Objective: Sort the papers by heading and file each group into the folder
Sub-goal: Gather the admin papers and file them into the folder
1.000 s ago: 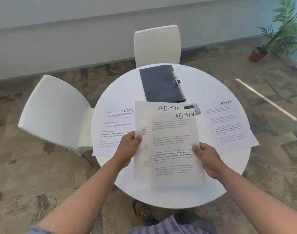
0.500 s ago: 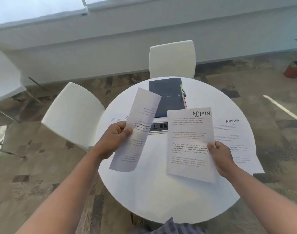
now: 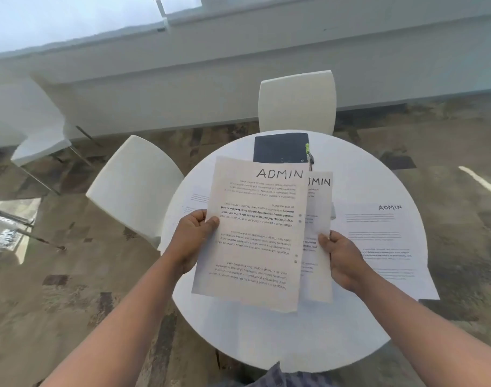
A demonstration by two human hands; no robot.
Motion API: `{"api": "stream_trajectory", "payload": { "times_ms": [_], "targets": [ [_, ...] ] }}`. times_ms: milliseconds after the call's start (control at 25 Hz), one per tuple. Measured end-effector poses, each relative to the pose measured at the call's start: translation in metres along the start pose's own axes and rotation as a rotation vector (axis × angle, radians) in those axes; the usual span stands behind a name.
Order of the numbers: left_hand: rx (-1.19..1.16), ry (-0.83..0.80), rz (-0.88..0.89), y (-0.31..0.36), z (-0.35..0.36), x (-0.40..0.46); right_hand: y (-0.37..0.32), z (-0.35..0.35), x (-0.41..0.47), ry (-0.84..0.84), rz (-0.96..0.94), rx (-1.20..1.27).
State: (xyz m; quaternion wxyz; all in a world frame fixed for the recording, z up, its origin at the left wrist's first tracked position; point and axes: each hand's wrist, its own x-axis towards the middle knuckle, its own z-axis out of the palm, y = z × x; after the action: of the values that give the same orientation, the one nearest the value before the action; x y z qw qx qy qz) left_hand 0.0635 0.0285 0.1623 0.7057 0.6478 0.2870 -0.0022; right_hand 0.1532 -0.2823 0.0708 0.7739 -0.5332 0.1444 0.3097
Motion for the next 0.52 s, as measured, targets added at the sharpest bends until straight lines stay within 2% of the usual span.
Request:
{"api": "stream_trajectory", "payload": {
  "times_ms": [240,400,520],
  "targets": [
    [0.051,0.202,-0.070,-0.037,0.010,0.003,-0.001,0.011,-0.012,-0.124,0.067,0.013],
    [-0.016,0.204,-0.121,-0.050,0.013,-0.001,0.001,0.010,-0.018,-0.150,0.082,0.032],
    [-0.069,0.139,-0.178,-0.056,0.016,-0.010,0.004,0.008,-0.022,-0.168,0.094,0.027]
  ]
}}
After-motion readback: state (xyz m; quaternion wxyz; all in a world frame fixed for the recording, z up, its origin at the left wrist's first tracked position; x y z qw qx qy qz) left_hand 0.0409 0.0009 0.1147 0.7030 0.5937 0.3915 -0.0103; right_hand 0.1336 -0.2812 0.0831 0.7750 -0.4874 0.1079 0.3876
